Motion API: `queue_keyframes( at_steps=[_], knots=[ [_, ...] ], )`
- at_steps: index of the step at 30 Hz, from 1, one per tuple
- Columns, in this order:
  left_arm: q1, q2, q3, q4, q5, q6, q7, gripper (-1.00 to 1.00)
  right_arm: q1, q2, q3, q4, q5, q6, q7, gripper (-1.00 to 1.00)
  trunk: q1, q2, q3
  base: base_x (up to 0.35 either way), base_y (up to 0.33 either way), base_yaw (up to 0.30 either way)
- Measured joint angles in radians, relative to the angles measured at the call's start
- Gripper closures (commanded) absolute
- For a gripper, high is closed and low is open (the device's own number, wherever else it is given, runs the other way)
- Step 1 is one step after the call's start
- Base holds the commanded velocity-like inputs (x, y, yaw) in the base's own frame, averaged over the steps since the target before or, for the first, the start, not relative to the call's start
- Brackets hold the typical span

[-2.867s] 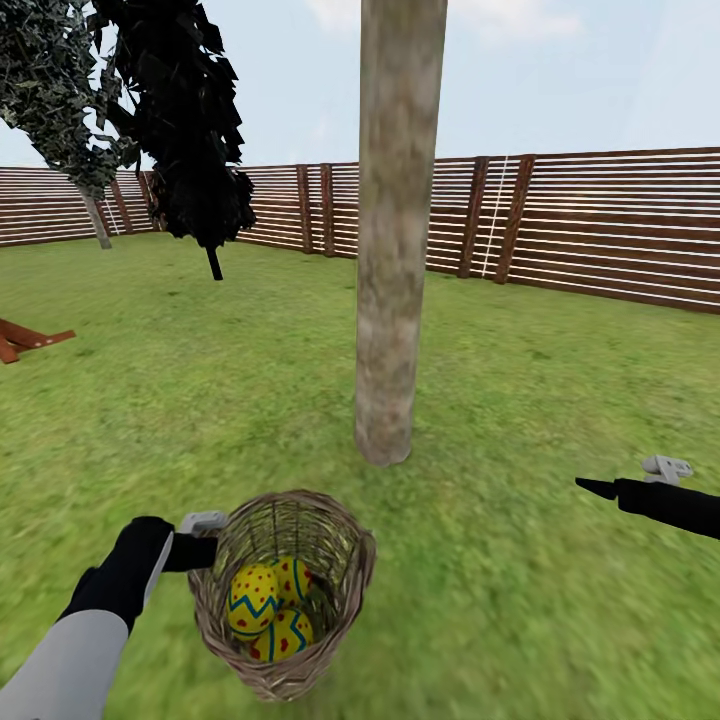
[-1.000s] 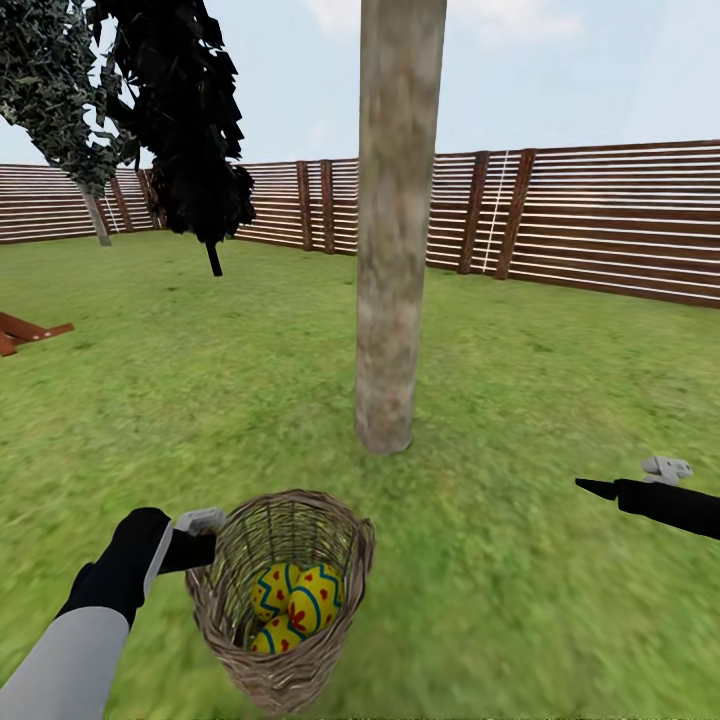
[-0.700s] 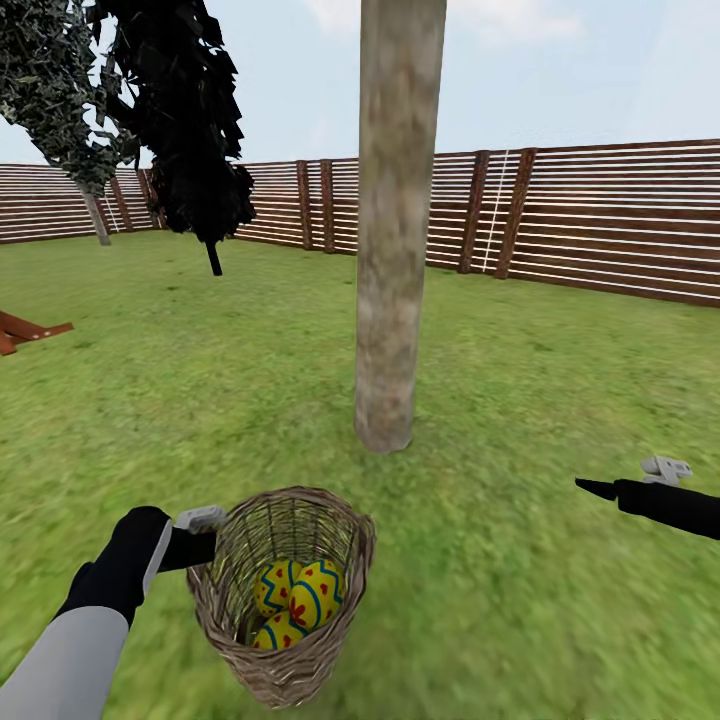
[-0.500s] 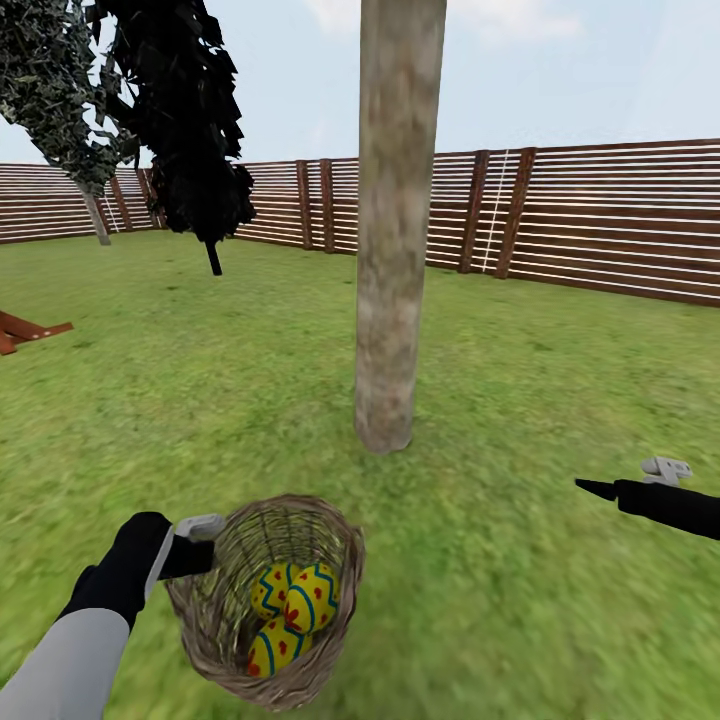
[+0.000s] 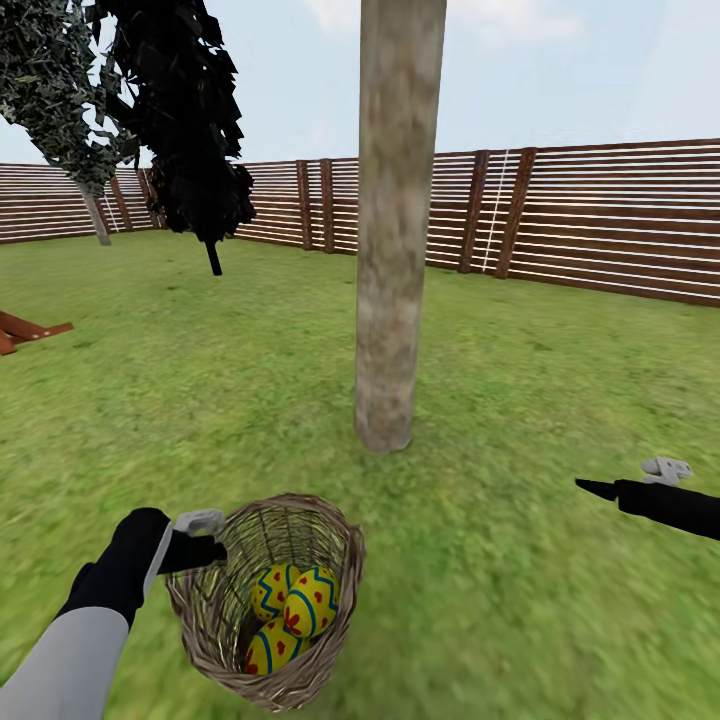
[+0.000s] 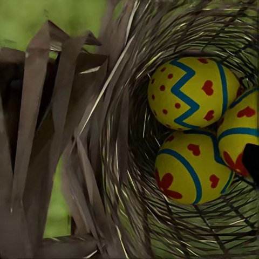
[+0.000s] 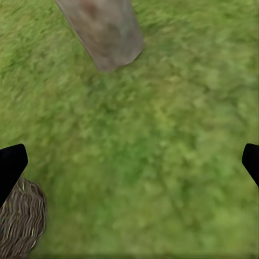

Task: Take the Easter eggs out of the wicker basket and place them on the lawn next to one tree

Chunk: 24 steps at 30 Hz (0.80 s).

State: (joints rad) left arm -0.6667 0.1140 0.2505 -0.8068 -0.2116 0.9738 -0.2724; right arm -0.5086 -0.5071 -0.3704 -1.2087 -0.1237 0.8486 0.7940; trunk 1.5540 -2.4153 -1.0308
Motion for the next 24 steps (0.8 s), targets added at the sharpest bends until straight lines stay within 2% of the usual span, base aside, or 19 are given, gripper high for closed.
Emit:
queue_keyframes(
  at_steps=[4,24],
  knots=[
    [0.0,0.0,-0.001,-0.002,0.0,0.0,0.0,-1.0,0.0,0.0,0.0,0.0,0.0,0.0,0.0,-1.0,0.0,0.0,0.0,0.0,0.0,0.0],
    [0.0,0.0,-0.001,-0.001,-0.002,0.0,0.0,-1.0,0.0,0.001,0.0,0.0,0.0,0.0,0.0,-1.0,-0.077,0.14,0.063,0.0,0.0,0.0]
  ],
)
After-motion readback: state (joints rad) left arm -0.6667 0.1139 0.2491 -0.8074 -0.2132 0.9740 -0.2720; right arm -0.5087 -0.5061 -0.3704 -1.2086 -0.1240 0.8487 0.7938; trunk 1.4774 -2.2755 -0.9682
